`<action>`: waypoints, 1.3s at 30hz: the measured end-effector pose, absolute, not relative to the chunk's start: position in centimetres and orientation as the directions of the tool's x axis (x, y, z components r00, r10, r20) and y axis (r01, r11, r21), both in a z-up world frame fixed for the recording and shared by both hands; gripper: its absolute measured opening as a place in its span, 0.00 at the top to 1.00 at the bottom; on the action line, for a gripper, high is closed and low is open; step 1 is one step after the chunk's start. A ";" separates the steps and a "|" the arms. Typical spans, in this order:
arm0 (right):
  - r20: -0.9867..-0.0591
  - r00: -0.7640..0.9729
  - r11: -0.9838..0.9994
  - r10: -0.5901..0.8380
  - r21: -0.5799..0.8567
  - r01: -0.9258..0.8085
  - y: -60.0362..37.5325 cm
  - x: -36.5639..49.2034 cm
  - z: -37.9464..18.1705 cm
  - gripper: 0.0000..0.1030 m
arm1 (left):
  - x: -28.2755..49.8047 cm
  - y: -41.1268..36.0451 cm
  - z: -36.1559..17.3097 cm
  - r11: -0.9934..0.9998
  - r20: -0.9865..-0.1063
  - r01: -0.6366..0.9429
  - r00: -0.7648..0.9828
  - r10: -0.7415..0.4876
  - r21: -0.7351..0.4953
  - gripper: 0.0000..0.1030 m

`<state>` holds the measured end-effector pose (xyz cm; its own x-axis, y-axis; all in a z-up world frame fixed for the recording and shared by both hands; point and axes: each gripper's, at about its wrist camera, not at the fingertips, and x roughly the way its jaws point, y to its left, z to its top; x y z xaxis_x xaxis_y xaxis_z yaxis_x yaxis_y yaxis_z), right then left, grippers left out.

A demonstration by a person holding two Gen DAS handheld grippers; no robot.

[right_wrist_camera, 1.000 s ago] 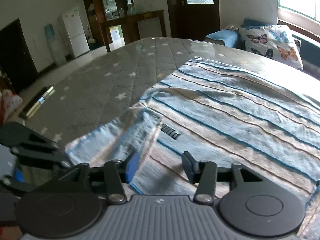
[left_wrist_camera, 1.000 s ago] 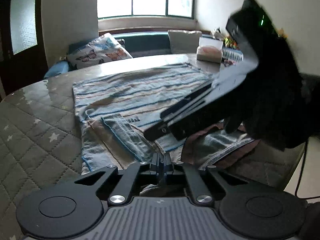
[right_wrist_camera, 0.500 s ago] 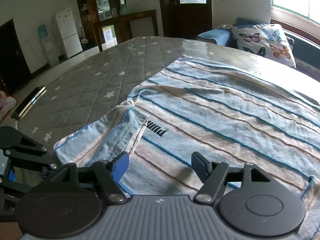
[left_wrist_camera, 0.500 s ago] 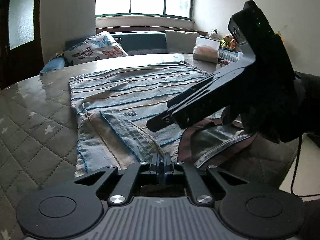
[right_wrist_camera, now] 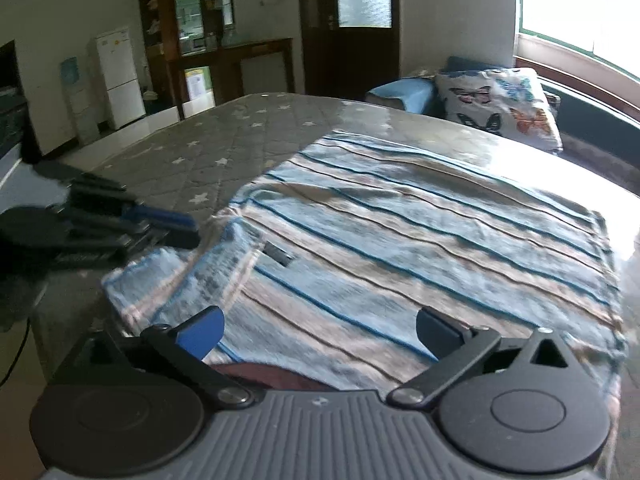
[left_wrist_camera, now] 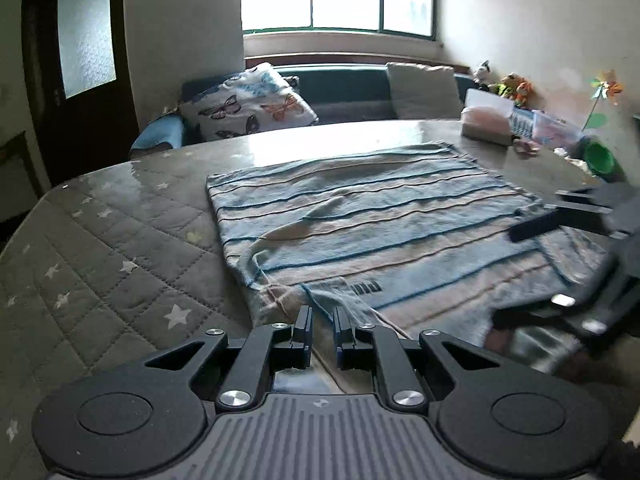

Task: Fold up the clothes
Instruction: 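Smooth the folded shirt flat with both open tools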

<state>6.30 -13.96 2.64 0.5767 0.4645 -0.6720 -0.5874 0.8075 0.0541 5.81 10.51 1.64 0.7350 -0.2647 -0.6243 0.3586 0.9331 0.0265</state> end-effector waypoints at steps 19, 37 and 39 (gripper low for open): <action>-0.690 0.638 0.914 0.342 0.089 -0.395 -25.2 3.3 1.6 0.00 | 4.6 8.0 -0.1 0.913 -0.639 0.399 0.725 -0.257 0.085 0.64; -0.723 0.553 0.863 0.415 0.120 -0.491 -26.7 0.7 1.2 0.00 | -2.1 8.9 1.1 0.856 -0.658 0.488 0.703 -0.269 0.172 0.40; -0.729 0.552 0.858 0.404 0.094 -0.505 -26.9 0.3 1.4 0.00 | -2.8 8.8 1.0 0.835 -0.661 0.510 0.702 -0.266 0.205 0.40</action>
<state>0.28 -26.87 1.41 0.5522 0.4043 -0.7291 -0.5047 0.8582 0.0936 -2.83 8.80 0.99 0.7019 -0.2664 -0.6606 0.5103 0.8351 0.2053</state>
